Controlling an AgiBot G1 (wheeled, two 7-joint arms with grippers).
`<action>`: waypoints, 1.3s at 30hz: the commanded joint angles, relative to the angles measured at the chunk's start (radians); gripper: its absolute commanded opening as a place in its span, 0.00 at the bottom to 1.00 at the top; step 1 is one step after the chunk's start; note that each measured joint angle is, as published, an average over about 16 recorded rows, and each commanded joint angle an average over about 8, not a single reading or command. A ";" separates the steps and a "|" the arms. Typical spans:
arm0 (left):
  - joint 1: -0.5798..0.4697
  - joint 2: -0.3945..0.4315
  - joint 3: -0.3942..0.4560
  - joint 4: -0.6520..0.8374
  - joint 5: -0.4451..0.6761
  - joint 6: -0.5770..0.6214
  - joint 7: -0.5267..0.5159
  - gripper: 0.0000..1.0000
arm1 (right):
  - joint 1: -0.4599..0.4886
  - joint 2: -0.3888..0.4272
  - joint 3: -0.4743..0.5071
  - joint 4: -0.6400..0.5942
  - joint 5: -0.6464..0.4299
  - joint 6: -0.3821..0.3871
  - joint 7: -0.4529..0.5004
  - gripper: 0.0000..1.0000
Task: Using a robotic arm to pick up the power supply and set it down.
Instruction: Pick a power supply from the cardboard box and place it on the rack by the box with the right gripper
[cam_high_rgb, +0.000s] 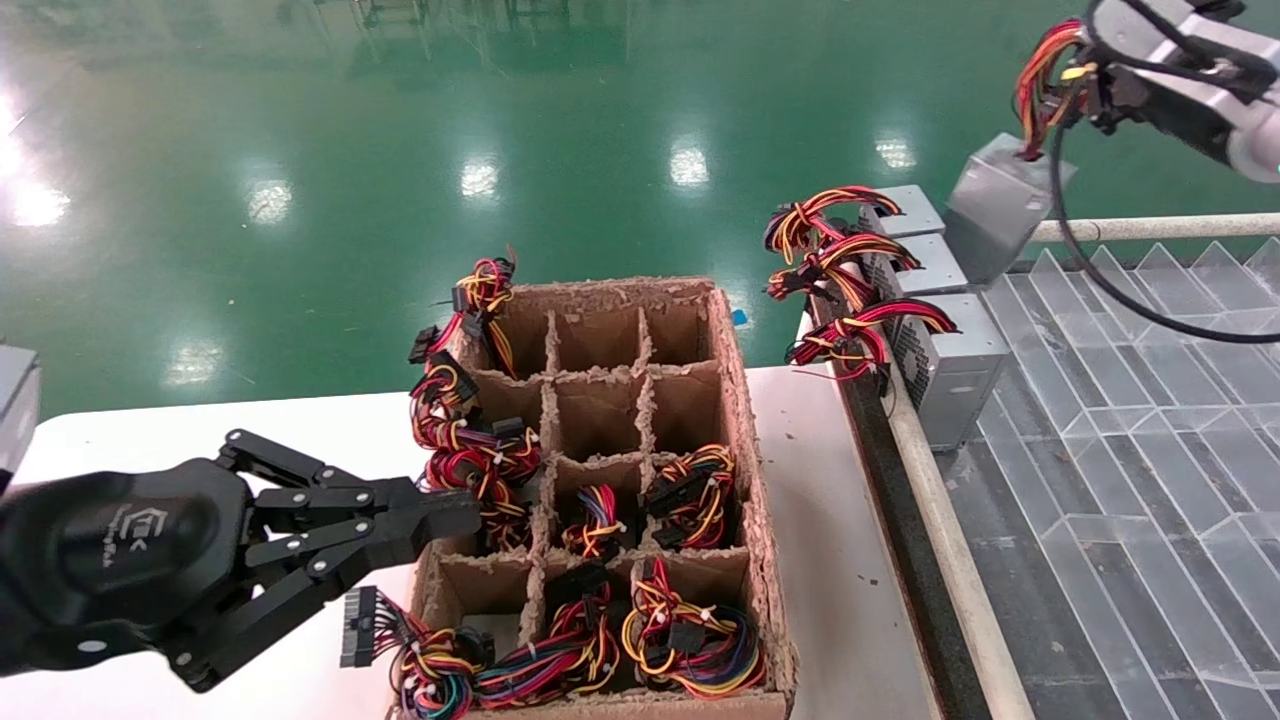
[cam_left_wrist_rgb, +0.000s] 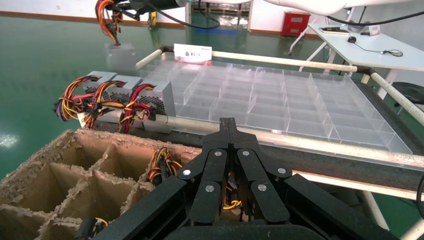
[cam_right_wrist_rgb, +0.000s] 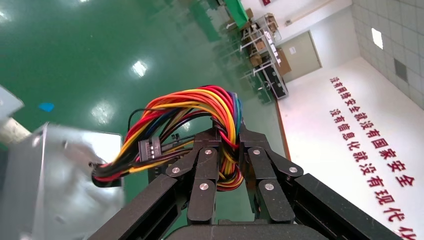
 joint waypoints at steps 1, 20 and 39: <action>0.000 0.000 0.000 0.000 0.000 0.000 0.000 0.00 | -0.005 0.012 -0.003 0.014 -0.006 -0.003 0.014 0.00; 0.000 0.000 0.000 0.000 0.000 0.000 0.000 0.00 | -0.075 0.017 -0.057 0.184 -0.095 -0.068 0.221 0.00; 0.000 0.000 0.000 0.000 0.000 0.000 0.000 0.00 | -0.120 -0.003 -0.091 0.195 -0.295 0.027 0.483 0.00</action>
